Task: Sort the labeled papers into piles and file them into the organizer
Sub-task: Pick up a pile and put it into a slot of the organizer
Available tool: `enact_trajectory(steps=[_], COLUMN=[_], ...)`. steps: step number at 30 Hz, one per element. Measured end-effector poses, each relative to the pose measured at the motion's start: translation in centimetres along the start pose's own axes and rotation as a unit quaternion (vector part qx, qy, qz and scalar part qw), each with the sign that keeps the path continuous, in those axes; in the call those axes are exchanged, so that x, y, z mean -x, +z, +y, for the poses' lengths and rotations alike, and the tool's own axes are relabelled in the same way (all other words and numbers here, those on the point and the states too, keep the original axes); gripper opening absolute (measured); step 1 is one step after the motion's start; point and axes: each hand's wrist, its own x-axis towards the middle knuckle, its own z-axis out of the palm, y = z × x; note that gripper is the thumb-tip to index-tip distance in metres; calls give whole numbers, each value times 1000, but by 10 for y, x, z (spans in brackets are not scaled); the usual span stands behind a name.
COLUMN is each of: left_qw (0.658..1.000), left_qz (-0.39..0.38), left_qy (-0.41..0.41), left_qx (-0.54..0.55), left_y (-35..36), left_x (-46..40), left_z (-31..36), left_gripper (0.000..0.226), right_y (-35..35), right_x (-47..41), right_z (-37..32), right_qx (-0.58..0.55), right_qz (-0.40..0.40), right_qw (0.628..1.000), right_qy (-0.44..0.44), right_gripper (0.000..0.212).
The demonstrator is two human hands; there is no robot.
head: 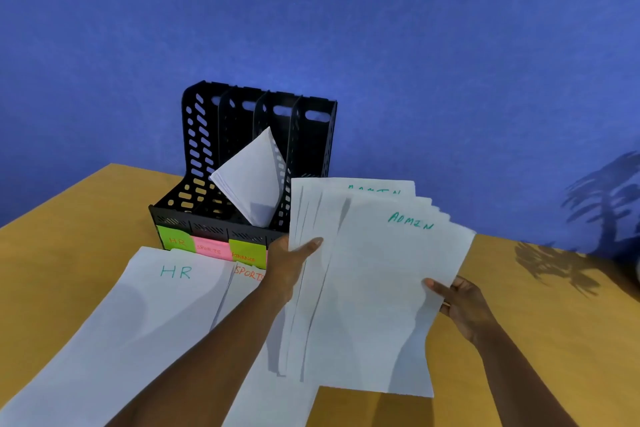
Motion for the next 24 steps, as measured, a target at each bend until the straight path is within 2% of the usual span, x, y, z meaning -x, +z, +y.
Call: enact_trajectory(steps=[3,7,11,13,15,16,19,22,23,24], left_qw=[1000,1000,999,1000,1000,1000,999,999,999,999], left_qz=[9,9,10,6,-6,-13,-31,-34,-36,-38], left_qy=[12,15,23,19,20,22,26,21,19,15], left_qx=[-7,14,19,12,8,7,4,10,12,15], left_y=[2,4,6,5,3,1,-3,-3,-3,-2], left_x=[1,2,1,-1,-4,-5,-9,-11,-12,-12], left_z=[0,-2,-5,-6,-7,-7,-7,-8,-8,-9], left_gripper=[20,11,8,5,10,14,22,25,25,24], right_y=[1,5,5,6,6,5,2,2,0,1], right_x=[-2,-8,-15,-15,-17,-20,-24,-25,-28,-26], right_z=[14,20,23,21,22,23,23,22,23,20], right_qx=[-5,11,23,13,12,5,-1,5,10,12], right_qz=[-11,9,27,24,17,19,0,3,1,8], right_qw=[1000,997,994,994,993,993,995,994,993,994], right_qy=[-26,-81,-108,-109,-115,-113,-102,-110,-114,-111], right_gripper=[83,30,28,17,53,62,46,62,61,51])
